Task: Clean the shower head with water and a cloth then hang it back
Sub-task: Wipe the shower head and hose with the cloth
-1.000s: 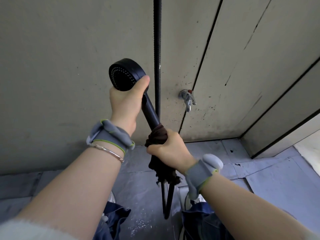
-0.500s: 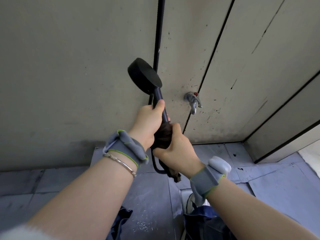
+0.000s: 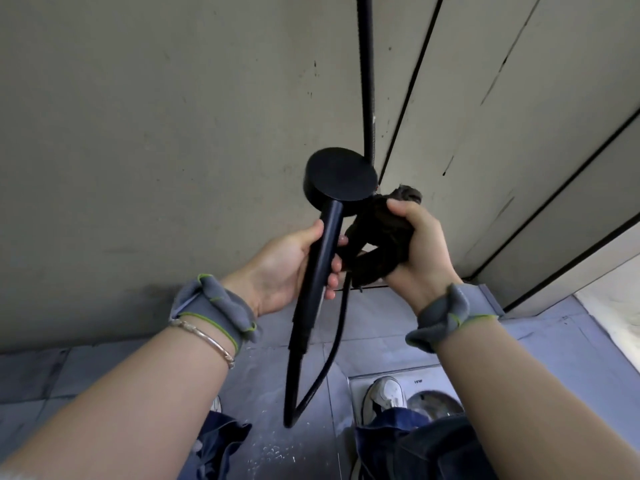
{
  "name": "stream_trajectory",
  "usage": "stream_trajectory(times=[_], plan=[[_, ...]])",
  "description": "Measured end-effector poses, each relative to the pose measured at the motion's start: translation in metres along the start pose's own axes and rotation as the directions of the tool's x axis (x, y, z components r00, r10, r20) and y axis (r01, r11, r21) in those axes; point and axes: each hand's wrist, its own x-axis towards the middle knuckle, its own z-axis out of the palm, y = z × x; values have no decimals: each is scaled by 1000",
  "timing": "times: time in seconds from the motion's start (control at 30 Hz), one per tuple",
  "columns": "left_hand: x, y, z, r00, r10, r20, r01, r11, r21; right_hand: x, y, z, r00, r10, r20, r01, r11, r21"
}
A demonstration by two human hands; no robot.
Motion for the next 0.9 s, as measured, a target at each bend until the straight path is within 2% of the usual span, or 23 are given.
stream_trajectory(times=[0.17, 0.3, 0.43, 0.57, 0.67, 0.73, 0.83, 0.9], plan=[[8, -14, 14, 998, -50, 43, 49, 998, 30, 5, -8, -2, 989, -95, 115, 67, 971, 231], [13, -15, 14, 998, -51, -48, 58, 984, 168, 6, -14, -8, 991, -65, 113, 47, 987, 152], [15, -22, 21, 969, 158, -188, -58, 891, 451, 5, -13, 0, 999, -42, -9, 43, 996, 80], [19, -26, 18, 893, 371, -254, -112, 730, 674, 9, -3, 8, 961, -54, -272, 62, 998, 19], [19, -21, 12, 827, 509, -238, -124, 578, 807, 8, 4, 12, 962, -59, -268, 76, 996, 55], [19, -20, 10, 776, 583, -242, -123, 517, 847, 8, 7, 14, 967, -42, -251, 63, 995, 73], [21, -20, 13, 688, 671, -279, -139, 498, 856, 8, 12, 14, 963, -14, -268, 34, 997, 68], [23, -19, 12, 640, 684, -350, -155, 560, 814, 7, 14, 13, 959, 13, -283, 10, 997, 79]])
